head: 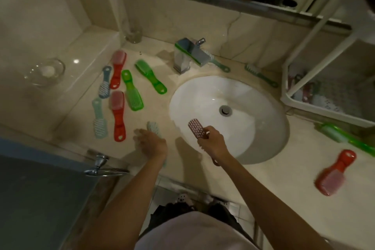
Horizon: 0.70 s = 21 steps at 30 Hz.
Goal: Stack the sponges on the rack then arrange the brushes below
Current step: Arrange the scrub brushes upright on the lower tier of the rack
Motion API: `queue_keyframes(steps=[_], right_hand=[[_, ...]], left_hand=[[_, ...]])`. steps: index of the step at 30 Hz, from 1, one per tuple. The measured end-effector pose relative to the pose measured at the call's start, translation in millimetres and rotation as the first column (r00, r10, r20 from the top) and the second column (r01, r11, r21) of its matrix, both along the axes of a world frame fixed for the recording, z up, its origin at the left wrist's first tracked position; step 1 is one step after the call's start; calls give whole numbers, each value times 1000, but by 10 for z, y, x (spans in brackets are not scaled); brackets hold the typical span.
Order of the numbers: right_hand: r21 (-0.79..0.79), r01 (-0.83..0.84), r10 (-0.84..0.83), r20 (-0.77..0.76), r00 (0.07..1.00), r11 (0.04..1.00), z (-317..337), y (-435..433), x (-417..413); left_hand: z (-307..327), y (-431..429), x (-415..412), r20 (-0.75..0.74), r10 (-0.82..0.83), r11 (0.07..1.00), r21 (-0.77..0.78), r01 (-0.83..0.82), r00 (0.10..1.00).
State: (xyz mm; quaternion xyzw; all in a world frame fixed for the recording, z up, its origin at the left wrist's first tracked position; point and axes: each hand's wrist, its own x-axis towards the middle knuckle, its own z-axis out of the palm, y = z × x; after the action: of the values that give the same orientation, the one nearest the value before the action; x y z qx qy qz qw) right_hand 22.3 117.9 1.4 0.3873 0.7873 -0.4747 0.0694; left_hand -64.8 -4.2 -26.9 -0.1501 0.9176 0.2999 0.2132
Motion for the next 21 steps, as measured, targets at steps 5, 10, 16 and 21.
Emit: queue_keyframes(steps=[5, 10, 16, 21], right_hand=[[26, 67, -67, -11, 998, 997, 89, 232, 151], [81, 284, -271, -138, 953, 955, 315, 686, 401], [92, 564, -516, -305, 800, 820, 591, 1431, 978], [83, 677, -610, -363, 704, 731, 671, 2165, 1404]], left_hand=[[19, 193, 24, -108, -173, 985, 10, 175, 979], [355, 833, 178, -202, -418, 894, 82, 440, 886], [711, 1832, 631, -254, -686, 644, 223, 732, 682], [908, 2657, 1066, -241, -794, 507, 241, 827, 557]])
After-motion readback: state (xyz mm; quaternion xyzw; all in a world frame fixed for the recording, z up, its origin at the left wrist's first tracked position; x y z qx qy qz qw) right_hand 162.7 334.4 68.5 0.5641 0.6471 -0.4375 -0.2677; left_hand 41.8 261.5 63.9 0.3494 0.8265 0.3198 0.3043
